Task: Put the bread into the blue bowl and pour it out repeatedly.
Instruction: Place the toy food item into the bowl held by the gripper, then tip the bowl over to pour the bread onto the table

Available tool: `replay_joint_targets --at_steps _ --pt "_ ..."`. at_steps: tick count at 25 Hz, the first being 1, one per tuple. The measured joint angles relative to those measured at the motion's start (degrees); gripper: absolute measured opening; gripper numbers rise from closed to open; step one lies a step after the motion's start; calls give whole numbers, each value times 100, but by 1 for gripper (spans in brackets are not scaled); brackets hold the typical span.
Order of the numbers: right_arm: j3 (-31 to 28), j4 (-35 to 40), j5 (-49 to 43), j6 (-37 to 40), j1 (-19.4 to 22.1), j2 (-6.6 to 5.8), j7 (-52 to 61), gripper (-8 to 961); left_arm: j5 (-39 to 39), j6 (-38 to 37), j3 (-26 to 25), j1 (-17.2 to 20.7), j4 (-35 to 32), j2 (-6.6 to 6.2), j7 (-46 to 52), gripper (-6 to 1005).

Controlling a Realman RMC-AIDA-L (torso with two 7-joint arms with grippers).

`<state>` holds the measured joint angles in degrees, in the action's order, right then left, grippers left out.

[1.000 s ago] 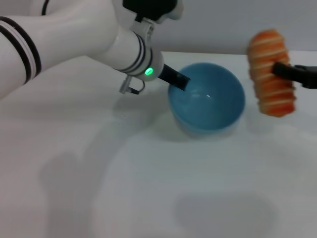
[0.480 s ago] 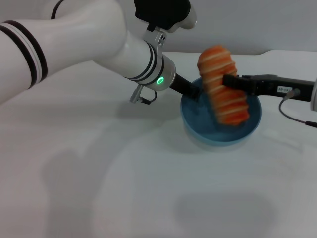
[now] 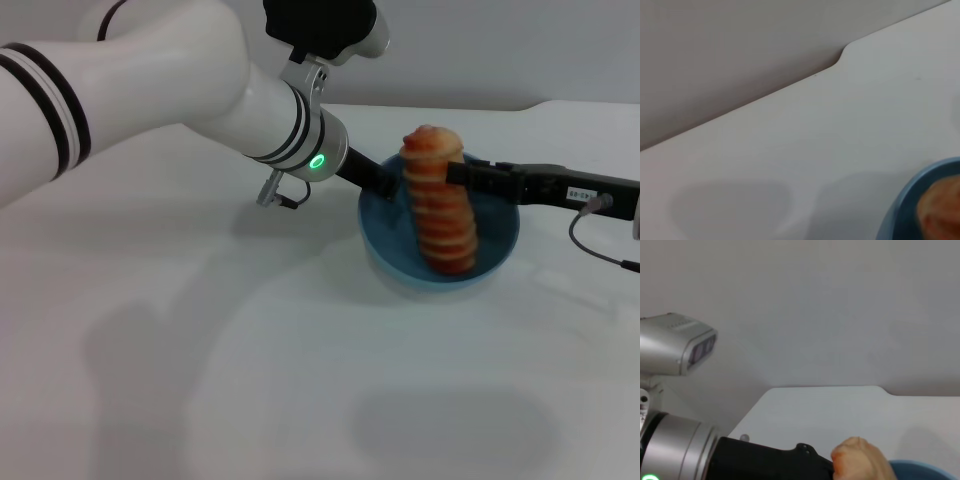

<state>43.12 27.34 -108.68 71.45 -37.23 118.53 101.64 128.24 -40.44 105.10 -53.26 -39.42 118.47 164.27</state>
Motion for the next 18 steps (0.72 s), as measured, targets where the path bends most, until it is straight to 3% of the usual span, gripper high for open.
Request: replay_joint_targets --at_steps 6,12,18 --pt "-46 203 168 138 221 -3 4 511 38 114 -12 21 26 -16 -6 -1" --pt "-75 808 1386 304 1033 -28 -415 584 55 255 -10 31 82 -27 -169 -1" --pt "-586 648 1620 -15 1656 -24 -2006 613 120 344 -3 -136 85 -33 -490 -1"
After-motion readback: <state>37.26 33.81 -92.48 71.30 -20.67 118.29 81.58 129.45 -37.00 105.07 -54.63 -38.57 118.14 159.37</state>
